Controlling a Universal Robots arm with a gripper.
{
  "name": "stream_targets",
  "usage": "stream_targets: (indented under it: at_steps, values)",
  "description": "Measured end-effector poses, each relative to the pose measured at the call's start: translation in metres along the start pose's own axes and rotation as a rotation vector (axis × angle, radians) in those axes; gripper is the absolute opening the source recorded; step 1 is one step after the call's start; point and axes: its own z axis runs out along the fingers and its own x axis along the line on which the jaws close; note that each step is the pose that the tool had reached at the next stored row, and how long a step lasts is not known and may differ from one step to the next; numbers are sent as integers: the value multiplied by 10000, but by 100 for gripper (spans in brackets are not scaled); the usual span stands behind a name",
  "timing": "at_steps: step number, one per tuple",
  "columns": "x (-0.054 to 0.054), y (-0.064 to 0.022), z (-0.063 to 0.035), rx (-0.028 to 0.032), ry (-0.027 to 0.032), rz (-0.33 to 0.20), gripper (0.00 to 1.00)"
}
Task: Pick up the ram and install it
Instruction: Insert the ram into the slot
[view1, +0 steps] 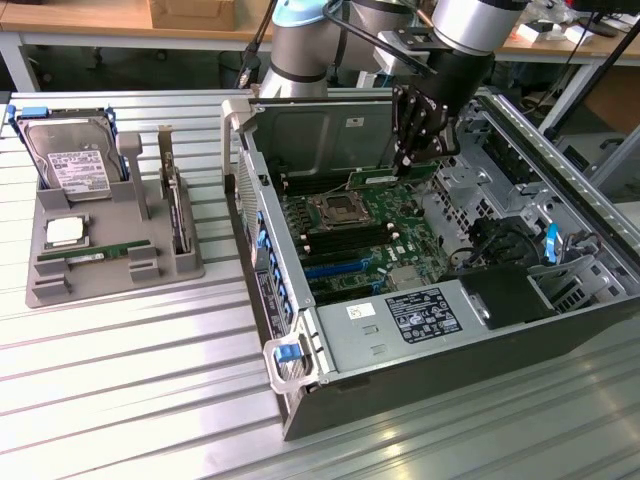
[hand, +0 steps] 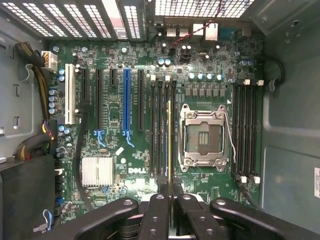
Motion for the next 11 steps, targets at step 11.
stream_targets:
  at_steps: [11]
  values:
    - [4,-5,111,0,0,0,13]
